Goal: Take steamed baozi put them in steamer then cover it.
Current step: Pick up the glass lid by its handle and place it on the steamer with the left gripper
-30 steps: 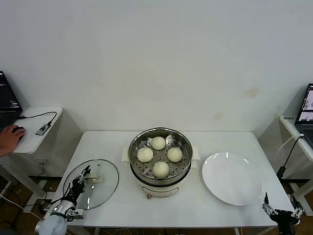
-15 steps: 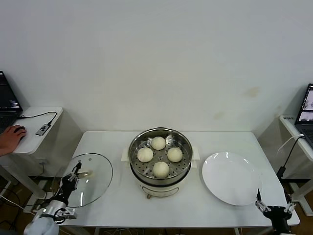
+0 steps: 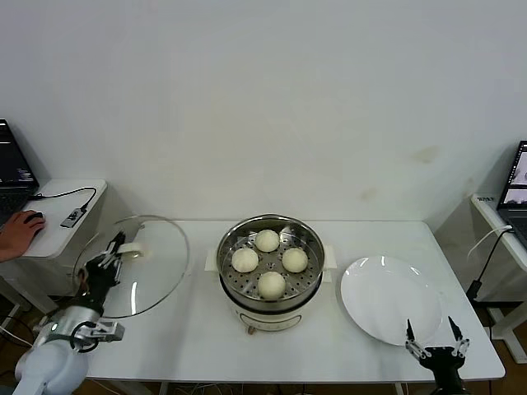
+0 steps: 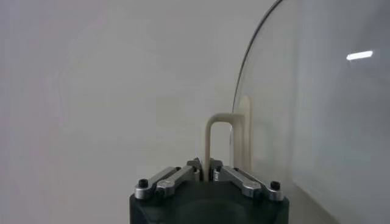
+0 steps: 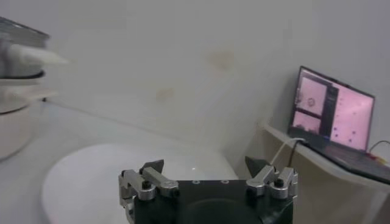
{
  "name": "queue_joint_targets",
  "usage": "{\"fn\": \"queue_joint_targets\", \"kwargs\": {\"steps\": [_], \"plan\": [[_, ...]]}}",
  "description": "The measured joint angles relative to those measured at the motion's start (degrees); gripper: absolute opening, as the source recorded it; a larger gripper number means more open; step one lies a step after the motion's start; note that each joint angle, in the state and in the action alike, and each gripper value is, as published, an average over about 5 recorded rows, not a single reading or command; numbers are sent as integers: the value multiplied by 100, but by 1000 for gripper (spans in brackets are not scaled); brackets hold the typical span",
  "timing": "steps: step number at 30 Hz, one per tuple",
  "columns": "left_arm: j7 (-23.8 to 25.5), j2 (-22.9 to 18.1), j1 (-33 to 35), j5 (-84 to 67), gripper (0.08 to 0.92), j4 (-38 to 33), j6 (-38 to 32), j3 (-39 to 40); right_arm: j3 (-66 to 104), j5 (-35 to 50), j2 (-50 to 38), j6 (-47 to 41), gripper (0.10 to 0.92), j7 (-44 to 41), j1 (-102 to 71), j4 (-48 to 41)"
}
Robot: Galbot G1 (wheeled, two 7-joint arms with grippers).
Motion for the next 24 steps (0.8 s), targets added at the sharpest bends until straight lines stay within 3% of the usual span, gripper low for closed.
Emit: {"fn": "queue_joint_targets", "kwargs": {"steps": [9, 24], "plan": [[557, 43, -744, 178, 146, -481, 659, 1203, -141, -213, 140, 12, 823, -19, 37, 51], [1525, -659, -2354, 1057, 146, -145, 1621, 3144, -204, -560, 285, 110, 823, -35, 139, -112]]}}
